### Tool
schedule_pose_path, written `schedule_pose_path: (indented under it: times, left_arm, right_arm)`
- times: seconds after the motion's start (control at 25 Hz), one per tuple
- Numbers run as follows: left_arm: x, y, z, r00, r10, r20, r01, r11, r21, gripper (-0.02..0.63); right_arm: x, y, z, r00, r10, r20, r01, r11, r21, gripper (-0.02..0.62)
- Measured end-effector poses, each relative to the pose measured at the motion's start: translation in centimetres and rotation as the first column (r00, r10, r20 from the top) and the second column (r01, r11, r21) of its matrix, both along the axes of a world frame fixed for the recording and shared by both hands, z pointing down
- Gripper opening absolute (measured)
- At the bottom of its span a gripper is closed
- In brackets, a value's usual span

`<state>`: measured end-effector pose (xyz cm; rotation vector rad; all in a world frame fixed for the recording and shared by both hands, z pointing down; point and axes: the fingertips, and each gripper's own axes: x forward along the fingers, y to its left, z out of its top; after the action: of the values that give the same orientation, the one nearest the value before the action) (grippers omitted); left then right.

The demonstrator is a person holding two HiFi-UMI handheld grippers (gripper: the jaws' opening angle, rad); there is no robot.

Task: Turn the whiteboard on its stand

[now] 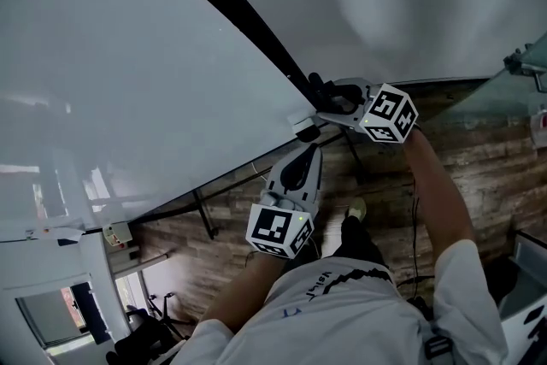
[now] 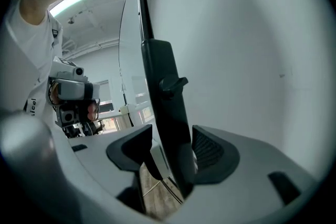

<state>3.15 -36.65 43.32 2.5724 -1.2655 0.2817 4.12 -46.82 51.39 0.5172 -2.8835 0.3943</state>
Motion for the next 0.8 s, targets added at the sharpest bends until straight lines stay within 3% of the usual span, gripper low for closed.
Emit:
schedule_pose_path:
  times: [0.44, 0.8]
  left_arm:
    - [-1.9, 2.6, 0.4, 0.999, -0.036, -0.02, 0.036, 0.999, -0.006, 0.011]
    - [-4.6, 5.7, -0.4, 0.998, -0.034, -0.055, 0.035, 0.999, 0.013, 0.011]
  right_arm:
    - [-1.1, -0.6, 0.4, 0.998, -0.012, -0.054, 0.013, 1.0, 0.027, 0.207]
    - [-1.1, 1.0, 0.2, 0.995, 0.051, -0.086, -0.049, 0.998, 0.03, 0.201]
